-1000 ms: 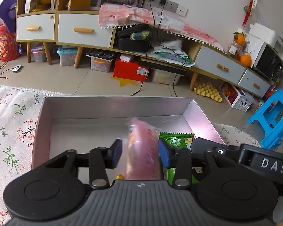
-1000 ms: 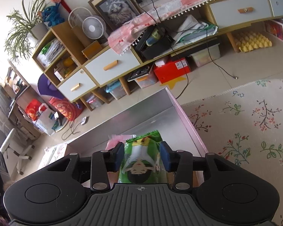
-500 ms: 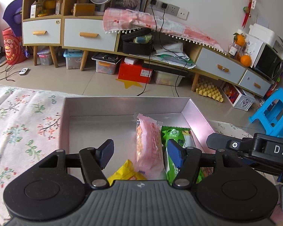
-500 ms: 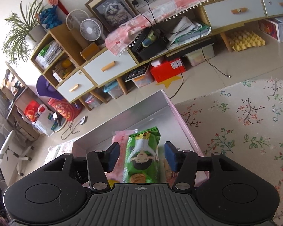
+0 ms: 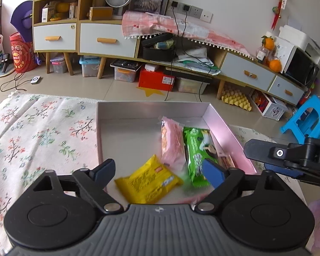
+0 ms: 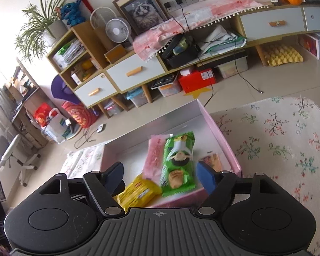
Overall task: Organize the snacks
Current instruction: 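Move both open tools back over the remaining snacks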
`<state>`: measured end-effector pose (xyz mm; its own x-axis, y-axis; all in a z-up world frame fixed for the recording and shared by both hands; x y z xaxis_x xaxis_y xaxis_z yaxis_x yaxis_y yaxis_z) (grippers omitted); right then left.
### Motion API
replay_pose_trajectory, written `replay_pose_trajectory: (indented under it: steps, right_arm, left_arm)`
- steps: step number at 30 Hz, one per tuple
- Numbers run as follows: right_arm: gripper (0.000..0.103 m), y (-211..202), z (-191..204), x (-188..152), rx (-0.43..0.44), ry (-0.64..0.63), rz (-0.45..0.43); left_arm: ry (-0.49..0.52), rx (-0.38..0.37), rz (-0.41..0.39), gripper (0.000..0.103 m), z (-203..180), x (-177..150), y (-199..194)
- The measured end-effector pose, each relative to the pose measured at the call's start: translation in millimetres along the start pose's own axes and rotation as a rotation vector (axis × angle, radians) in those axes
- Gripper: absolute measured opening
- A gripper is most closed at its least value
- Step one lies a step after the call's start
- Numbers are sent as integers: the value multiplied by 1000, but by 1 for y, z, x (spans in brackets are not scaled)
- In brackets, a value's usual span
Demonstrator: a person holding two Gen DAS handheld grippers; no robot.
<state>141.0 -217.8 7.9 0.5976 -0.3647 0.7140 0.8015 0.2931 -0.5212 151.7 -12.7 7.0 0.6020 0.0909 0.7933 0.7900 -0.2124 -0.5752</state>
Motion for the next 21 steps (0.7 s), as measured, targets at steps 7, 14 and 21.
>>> replay_pose_trajectory:
  steps: [7,14,21]
  right_arm:
    - [79,-26,7,-9,-13,-20,36]
    - [87,-48,15,-20,-70,-80,76]
    - [89,-62,18,-38,-79,-94,132]
  left_arm:
    - [17,24,27,97,6,-4,-22]
    - [21,62,56,101,19,-13,-41]
    - [60,84,99,102,31,-30,-54]
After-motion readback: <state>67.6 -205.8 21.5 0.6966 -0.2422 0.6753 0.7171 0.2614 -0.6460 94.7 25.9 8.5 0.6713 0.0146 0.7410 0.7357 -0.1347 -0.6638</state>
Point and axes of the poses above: each gripper's, at about its wrist camera, not at the fingertips, and y roughly the way its jaws point, z to its left, x to its top, the point moved 1 cm from there along y, roughly the way its jaws point, and after that the axes turned 8 degrees about -z, right-handed, at the moved point
